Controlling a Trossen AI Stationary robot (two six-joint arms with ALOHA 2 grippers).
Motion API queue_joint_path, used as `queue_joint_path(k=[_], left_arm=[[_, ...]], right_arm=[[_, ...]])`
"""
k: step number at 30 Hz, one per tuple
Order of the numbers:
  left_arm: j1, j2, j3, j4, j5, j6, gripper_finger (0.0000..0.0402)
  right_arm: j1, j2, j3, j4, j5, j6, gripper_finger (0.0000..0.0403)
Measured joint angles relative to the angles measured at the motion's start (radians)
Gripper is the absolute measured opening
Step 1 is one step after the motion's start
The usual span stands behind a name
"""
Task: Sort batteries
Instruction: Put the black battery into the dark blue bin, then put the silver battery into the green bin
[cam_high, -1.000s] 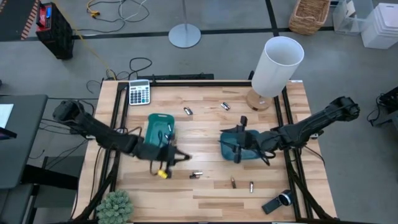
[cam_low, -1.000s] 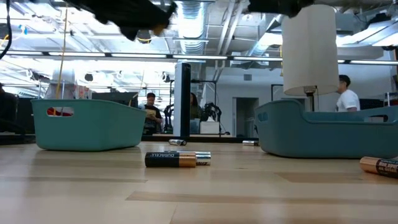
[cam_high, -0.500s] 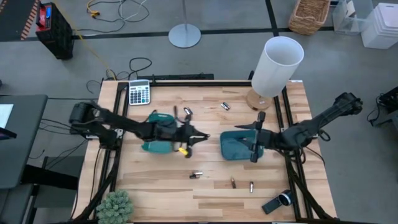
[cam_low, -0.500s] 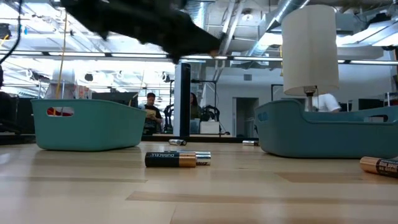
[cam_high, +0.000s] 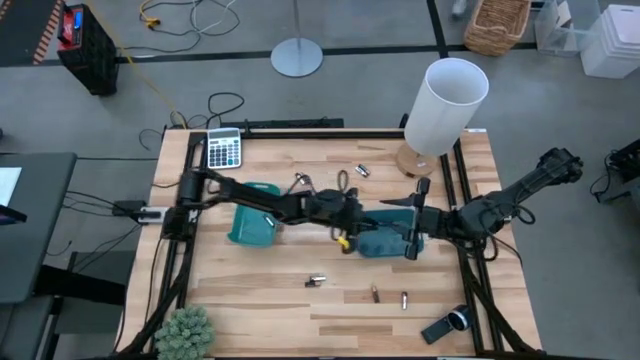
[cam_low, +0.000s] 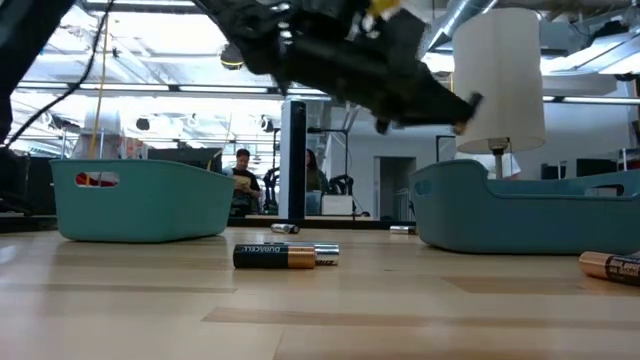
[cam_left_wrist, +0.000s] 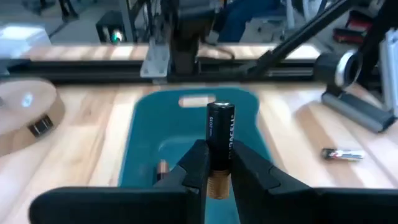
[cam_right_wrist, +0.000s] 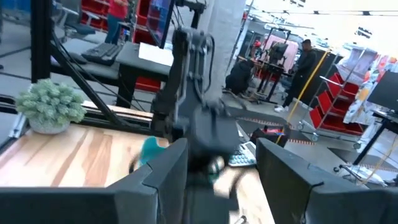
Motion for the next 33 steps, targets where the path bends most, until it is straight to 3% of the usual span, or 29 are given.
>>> queue_joint_path(k=[10,14,19,22,27,33], left_arm=[[0.0,0.045,0.044,-0.058,-0.009,-0.026,0.0123],[-0.005,0.041,0.044,-0.055,-0.016,-0.024,0.0132],[-0.03,-0.046,-0.073,0.053,-0.113,0.013,0.0103],[-0.038,-0.173,-0.214,0.17,-0.153,0.027,0.0073],[-0.029,-0.399,-0.436,0.191,-0.187,0.002,0.0032],[-0.057,-0.579,-0.591,0.192,-0.205,-0.044,0.0016]], right_arm=[[0.025,-0.022,0.0,-0.127,0.001,0.117,0.0207],[0.018,-0.018,0.0,-0.141,0.008,0.138,0.0207],[0.05,-0.02,0.0,-0.179,0.022,0.199,0.0207],[0.091,-0.02,0.0,-0.225,0.065,0.23,0.0207],[0.13,-0.007,0.0,-0.345,0.074,0.386,0.0207],[0.133,0.109,0.0,-0.483,-0.043,0.671,0.021]])
